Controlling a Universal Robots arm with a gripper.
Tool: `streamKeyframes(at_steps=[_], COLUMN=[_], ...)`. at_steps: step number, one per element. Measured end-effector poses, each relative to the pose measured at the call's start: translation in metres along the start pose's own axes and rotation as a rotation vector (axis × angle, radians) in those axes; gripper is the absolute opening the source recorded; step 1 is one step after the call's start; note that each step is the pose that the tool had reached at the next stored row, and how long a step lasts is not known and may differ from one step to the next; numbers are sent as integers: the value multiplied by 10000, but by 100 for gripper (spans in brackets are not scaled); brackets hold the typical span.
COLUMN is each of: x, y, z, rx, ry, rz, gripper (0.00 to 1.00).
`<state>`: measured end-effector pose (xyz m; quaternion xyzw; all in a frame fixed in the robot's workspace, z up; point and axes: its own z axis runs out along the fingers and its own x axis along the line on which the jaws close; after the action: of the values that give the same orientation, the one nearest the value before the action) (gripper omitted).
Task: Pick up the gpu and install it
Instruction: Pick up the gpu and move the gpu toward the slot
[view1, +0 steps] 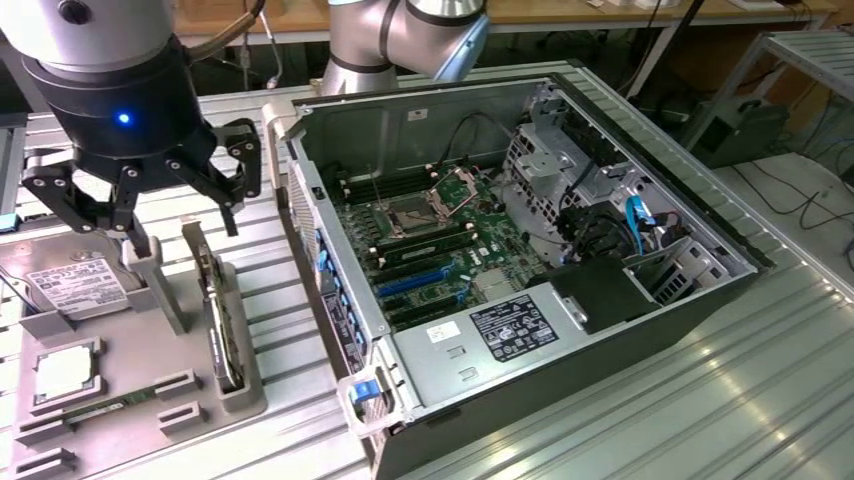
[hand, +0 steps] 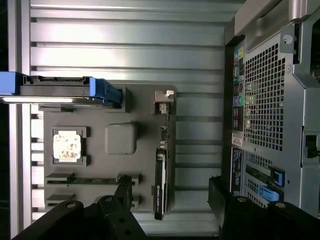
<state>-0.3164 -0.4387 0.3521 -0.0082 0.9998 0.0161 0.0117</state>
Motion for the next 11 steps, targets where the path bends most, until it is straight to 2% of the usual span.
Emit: streamKeyframes(at_steps=[11], x=[3], y=[-12], z=[165], rx=[0], ry=[4], rz=[-1], gripper=[72])
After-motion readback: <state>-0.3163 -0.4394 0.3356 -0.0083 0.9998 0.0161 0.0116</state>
